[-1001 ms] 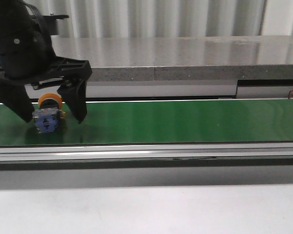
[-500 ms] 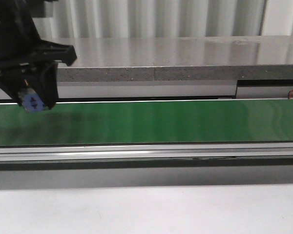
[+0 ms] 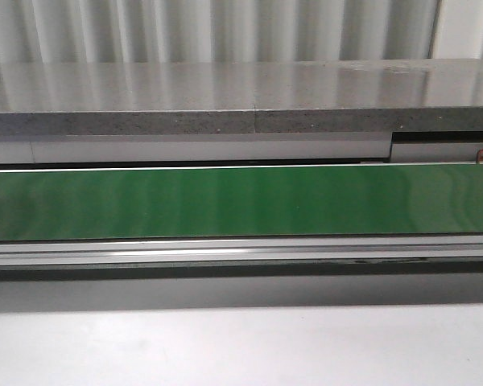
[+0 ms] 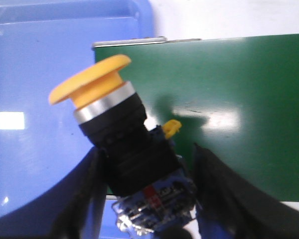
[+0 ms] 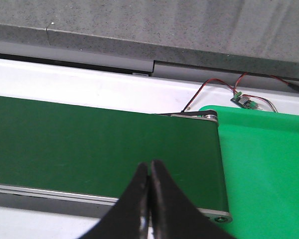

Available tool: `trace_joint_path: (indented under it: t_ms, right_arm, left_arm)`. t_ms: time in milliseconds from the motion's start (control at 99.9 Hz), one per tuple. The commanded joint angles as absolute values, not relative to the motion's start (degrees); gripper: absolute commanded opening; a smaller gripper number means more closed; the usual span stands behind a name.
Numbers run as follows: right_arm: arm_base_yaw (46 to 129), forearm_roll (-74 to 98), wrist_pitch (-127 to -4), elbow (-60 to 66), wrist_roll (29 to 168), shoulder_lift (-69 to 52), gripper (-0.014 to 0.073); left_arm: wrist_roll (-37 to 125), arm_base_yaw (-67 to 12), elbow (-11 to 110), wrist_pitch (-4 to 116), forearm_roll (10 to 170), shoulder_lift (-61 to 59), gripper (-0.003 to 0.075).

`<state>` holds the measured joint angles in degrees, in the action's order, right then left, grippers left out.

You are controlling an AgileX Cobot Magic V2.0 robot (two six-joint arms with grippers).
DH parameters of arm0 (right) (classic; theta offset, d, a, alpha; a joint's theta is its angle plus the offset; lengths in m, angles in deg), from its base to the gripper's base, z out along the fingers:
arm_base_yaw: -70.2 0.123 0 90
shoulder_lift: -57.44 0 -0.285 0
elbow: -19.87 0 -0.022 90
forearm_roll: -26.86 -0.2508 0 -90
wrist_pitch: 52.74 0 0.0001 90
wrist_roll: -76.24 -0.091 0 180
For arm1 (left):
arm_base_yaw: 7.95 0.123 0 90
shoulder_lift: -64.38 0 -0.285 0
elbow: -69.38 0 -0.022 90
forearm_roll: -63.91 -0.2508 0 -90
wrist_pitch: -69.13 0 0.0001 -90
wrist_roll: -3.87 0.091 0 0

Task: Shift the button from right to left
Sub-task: 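Lower the button into the blue tray and open the left gripper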

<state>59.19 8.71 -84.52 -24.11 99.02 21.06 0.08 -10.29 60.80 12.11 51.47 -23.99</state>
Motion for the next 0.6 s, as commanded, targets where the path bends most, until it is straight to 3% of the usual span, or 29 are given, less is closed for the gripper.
trace_joint_path:
  t_ms: [0, 290, 591]
  right_arm:
    - [59.11, 8.36, -80.36, -22.68, 99.37, 21.02, -0.0067]
    - [59.11, 8.36, -80.36, -22.68, 99.37, 21.02, -0.0067]
    - [59.11, 8.36, -80.36, -22.68, 99.37, 21.02, -0.0067]
  left_arm:
    - [6.38, -5.71, 62.73, 16.29, 54.49, -22.78, -0.0020]
    - [16.34, 11.10, 62.73, 19.32, 66.23, -28.97, -0.0020]
    - [16.49, 15.10, 62.73, 27.19, 66.39, -35.81, -0.0020]
